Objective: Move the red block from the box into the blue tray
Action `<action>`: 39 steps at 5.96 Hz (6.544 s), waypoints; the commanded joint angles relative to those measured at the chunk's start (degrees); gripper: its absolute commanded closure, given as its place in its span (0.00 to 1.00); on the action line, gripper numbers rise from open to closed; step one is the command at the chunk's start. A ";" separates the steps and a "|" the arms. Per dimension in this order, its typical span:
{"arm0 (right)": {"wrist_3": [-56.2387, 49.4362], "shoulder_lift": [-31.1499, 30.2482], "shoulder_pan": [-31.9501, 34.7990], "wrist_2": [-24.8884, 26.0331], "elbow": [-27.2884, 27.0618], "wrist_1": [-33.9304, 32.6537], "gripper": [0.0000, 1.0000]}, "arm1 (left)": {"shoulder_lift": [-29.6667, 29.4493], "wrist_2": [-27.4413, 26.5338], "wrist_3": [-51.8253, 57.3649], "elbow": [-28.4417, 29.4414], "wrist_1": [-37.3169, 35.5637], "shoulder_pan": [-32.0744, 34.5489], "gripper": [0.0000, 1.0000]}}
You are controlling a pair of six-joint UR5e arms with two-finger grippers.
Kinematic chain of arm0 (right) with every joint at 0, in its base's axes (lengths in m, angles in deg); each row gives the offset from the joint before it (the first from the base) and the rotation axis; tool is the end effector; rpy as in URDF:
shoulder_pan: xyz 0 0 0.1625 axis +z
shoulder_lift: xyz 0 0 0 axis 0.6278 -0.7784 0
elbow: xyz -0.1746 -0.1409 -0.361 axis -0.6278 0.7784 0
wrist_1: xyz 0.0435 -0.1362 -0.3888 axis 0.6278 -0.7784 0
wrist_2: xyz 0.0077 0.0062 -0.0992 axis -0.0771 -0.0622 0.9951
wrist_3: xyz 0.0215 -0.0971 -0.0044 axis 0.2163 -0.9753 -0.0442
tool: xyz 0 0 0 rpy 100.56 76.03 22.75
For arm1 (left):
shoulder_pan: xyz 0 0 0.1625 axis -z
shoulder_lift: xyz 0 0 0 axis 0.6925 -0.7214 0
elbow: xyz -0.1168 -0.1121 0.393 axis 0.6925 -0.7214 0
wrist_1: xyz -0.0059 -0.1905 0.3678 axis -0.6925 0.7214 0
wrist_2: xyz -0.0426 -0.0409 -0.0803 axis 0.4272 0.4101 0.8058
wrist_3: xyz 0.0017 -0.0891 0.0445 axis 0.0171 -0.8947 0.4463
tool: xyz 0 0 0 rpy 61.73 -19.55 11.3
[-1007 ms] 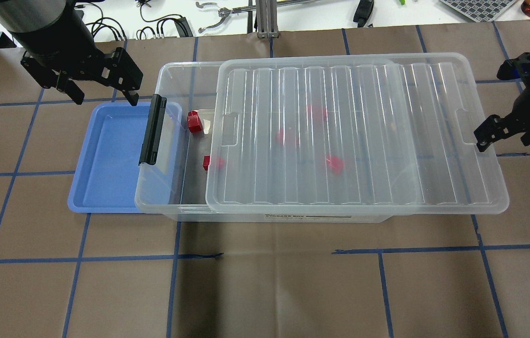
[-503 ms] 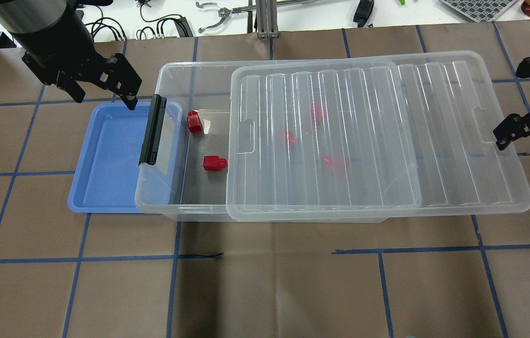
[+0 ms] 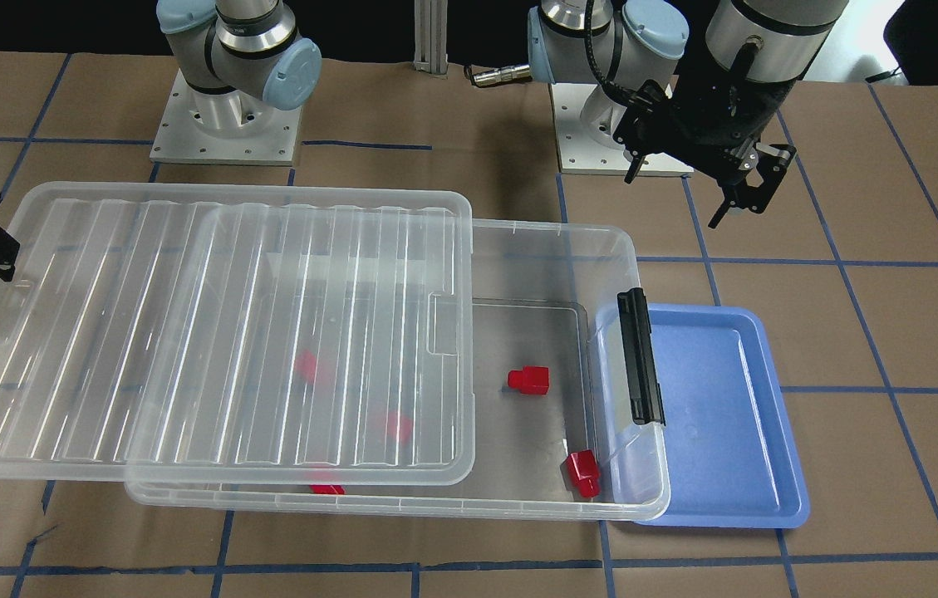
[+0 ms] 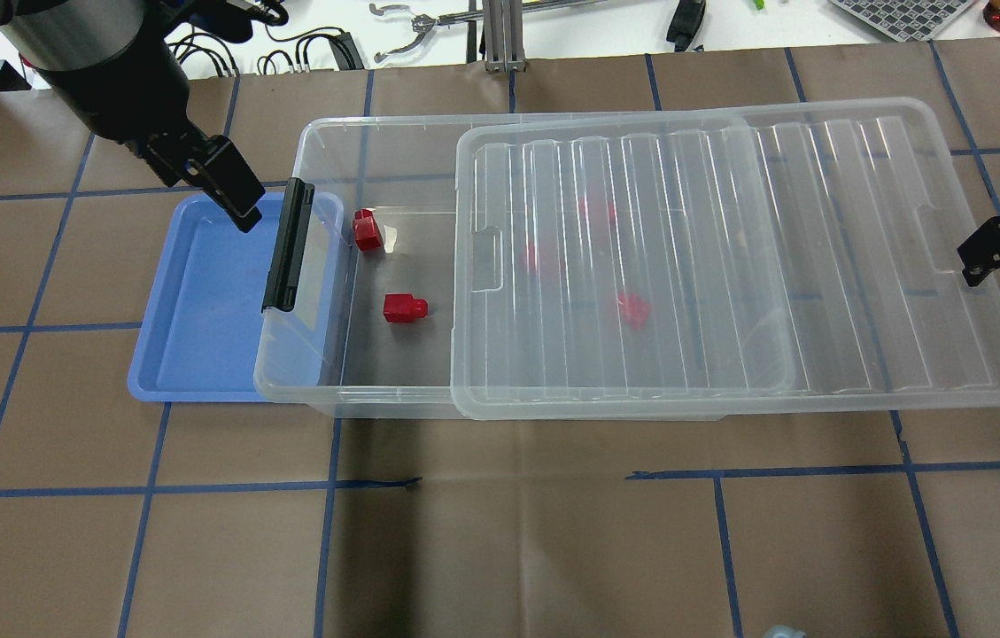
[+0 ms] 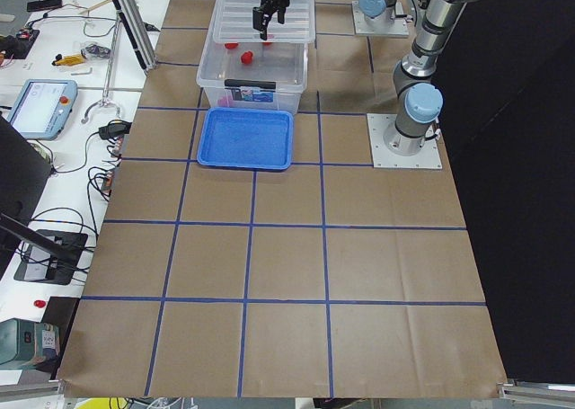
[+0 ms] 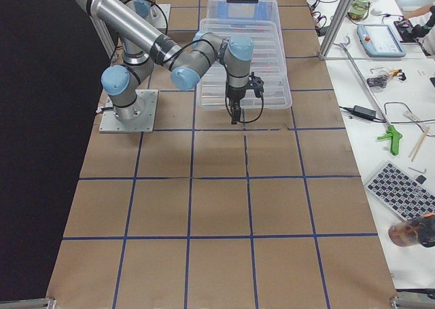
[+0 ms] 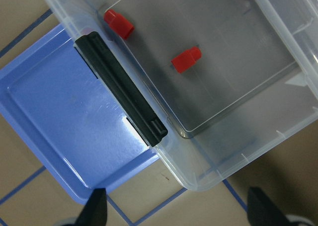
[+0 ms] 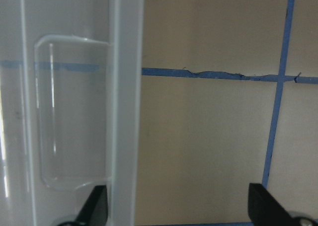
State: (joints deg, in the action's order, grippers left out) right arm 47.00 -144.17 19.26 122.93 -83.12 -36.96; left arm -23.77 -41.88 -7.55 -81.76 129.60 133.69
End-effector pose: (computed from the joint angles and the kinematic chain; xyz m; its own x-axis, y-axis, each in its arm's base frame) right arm -0.1591 -0.4877 0.3487 -0.9924 -0.0427 0.1153 -0.0395 0.9988 0.0295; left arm -0.1307 -0.4985 0.5180 -0.7654 0.6436 0.0058 0.6435 0.7650 0.0281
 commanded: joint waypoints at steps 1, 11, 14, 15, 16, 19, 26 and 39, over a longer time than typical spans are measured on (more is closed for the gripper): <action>-0.01 -0.01 -1.37 -0.11 -0.08 0.15 0.00 | -1.25 -0.09 16.93 -0.45 -0.78 0.14 0.02; 1.04 -0.71 -4.18 -0.46 -0.69 0.85 0.00 | -15.02 0.96 40.76 -18.03 -33.56 7.87 0.02; 2.36 -1.59 -4.18 -0.02 -1.48 1.55 0.00 | -20.75 1.93 39.45 -18.55 -37.69 8.40 0.02; 2.45 -2.37 -4.18 -0.02 -2.18 2.34 0.00 | -20.94 1.93 39.44 -19.51 -38.39 8.40 0.02; 2.36 -2.90 -4.18 0.07 -2.27 2.87 0.00 | -21.38 1.93 39.44 -22.31 -42.23 8.40 0.03; 2.45 -5.01 -3.92 -0.54 -0.79 3.05 0.00 | -23.04 1.84 39.44 -23.21 -45.24 8.40 0.21; 27.45 -4.67 16.25 -6.31 22.14 31.32 0.00 | -10.95 1.67 38.21 -17.19 -32.49 7.79 1.00; 13.86 -0.47 11.24 -7.49 23.04 28.65 0.00 | -16.28 1.75 59.22 -23.74 -42.88 -14.53 0.97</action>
State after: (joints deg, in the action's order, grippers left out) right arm 68.24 -146.25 35.33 115.18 -60.01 -6.67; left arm -39.38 -40.26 51.71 -105.46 86.79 119.74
